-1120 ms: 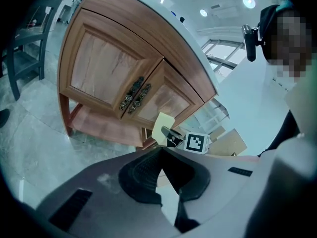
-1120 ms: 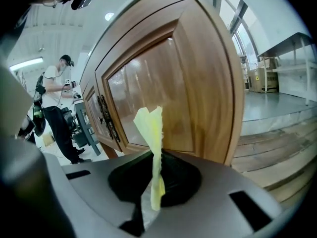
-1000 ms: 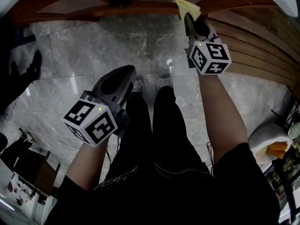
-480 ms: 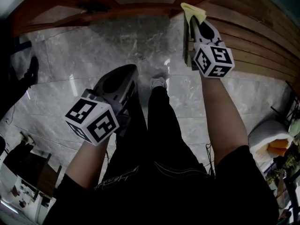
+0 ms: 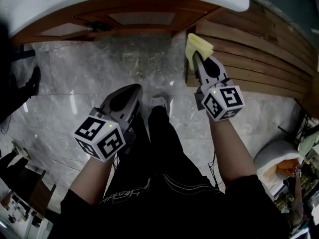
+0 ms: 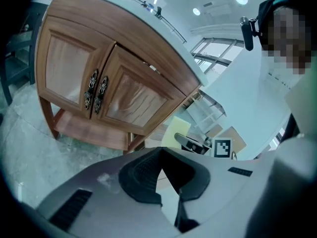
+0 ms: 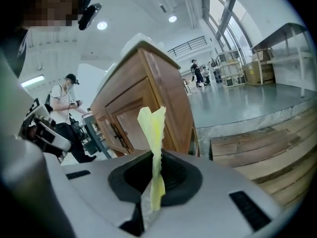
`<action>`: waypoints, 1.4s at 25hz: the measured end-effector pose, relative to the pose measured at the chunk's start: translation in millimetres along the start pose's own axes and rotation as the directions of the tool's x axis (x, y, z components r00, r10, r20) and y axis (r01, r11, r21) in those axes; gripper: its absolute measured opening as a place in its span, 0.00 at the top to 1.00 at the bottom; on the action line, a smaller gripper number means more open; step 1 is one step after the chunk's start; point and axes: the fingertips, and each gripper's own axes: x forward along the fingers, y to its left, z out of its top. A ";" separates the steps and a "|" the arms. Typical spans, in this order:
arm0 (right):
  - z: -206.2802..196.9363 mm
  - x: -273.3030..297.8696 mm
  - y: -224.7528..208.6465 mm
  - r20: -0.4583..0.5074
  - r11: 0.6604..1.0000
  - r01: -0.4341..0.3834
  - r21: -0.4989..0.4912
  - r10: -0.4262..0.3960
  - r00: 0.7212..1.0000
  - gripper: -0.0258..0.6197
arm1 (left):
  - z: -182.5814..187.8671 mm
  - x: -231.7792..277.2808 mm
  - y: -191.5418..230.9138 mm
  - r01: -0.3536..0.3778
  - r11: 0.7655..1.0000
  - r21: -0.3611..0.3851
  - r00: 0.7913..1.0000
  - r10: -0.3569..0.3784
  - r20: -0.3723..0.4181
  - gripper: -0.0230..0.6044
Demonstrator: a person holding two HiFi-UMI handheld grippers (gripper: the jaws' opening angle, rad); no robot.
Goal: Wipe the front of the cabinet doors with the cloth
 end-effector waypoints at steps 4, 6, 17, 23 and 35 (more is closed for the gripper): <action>47.8 -44.2 43.0 0.027 0.993 -0.117 0.017 0.117 0.993 0.90 | 27.9 -26.6 -33.7 0.008 1.000 0.024 0.998 -0.009 0.055 0.95; 81.5 -65.8 62.7 0.076 0.986 -0.167 0.003 0.166 0.983 0.90 | 46.9 -45.8 -56.7 0.030 0.996 0.088 0.996 -0.037 0.078 0.95; 203.1 -180.6 201.6 0.070 0.873 -0.484 -0.060 0.488 0.870 0.90 | 107.4 -171.6 -135.7 -0.017 0.988 0.153 0.961 -0.026 0.276 0.95; 213.6 -270.0 286.9 0.075 0.837 -0.528 -0.144 0.541 0.837 0.90 | 83.7 -266.1 -206.8 0.055 0.978 0.202 0.932 -0.123 0.342 0.95; 183.0 -453.2 433.2 0.086 0.794 -0.576 -0.195 0.599 0.796 0.90 | 0.2 -447.3 -336.4 -0.006 0.901 0.433 0.892 -0.191 0.410 0.95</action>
